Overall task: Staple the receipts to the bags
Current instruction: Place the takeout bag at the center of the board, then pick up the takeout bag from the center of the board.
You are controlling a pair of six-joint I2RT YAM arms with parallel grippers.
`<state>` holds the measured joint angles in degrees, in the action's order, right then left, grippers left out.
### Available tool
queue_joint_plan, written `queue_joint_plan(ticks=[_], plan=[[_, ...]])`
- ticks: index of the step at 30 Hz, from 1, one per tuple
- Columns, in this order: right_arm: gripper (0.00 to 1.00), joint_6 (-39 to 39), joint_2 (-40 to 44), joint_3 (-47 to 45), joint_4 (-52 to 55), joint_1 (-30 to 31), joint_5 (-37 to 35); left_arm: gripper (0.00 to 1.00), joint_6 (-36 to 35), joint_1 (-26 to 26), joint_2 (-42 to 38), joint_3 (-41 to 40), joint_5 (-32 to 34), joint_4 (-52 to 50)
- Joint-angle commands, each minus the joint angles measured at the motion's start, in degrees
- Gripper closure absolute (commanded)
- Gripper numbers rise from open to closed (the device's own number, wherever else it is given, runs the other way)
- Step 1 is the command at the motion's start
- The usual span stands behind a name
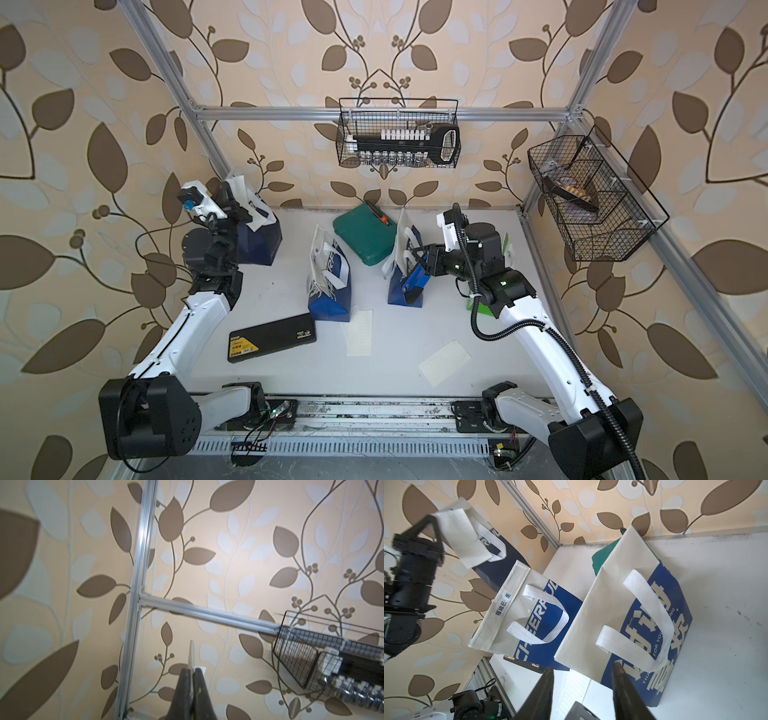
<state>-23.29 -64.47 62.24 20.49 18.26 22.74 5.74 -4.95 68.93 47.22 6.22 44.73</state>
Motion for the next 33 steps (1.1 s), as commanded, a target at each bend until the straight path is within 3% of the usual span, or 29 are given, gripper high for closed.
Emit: queue_joint_plan(ticks=[1,5,6,8,9,10,13,19,22,25,29,33], plan=[[0.96,0.3,0.3,0.2,-3.5,0.2,1.9,1.0,4.5,-0.2,1.2,-5.8,-2.1,4.5],[0.96,0.6,0.4,0.2,-3.5,0.4,1.9,0.9,7.4,-0.1,1.1,-9.7,-11.4,3.3],[0.96,0.6,0.2,0.2,-3.5,0.5,2.0,0.77,8.0,-0.1,0.8,-10.3,-13.4,2.3],[0.96,0.8,0.1,0.5,-3.5,0.5,1.9,0.68,8.8,0.1,-0.5,-11.8,-15.1,0.7],[0.96,0.9,0.0,0.5,-3.4,0.6,2.0,0.56,8.7,0.0,-1.7,-12.7,-16.1,0.1],[0.96,0.9,0.0,0.5,-3.4,0.6,1.9,0.31,8.2,0.1,-2.8,-13.1,-17.1,-1.0],[0.96,1.0,-0.1,0.5,-3.2,0.7,1.4,0.01,6.7,0.4,-7.8,-13.1,-20.0,-7.1],[0.96,1.4,-0.6,1.6,-2.2,0.7,-0.6,0.01,2.2,1.0,-21.1,-9.1,-17.9,-24.7],[0.96,1.8,-0.9,2.4,-2.2,0.7,-0.9,0.01,0.5,2.3,-25.2,-6.0,-20.0,-33.6],[0.96,2.6,-1.4,3.6,-1.8,0.7,-1.8,0.01,-0.7,8.7,-26.5,-1.0,-21.2,-41.9],[0.96,2.7,-2.3,4.8,-1.4,0.7,-3.1,0.01,2.9,16.9,-21.5,10.0,-23.9,-56.4],[0.96,2.5,-2.8,4.9,-1.4,0.7,-4.7,0.01,6.0,25.3,-18.2,9.8,-16.0,-57.5]])
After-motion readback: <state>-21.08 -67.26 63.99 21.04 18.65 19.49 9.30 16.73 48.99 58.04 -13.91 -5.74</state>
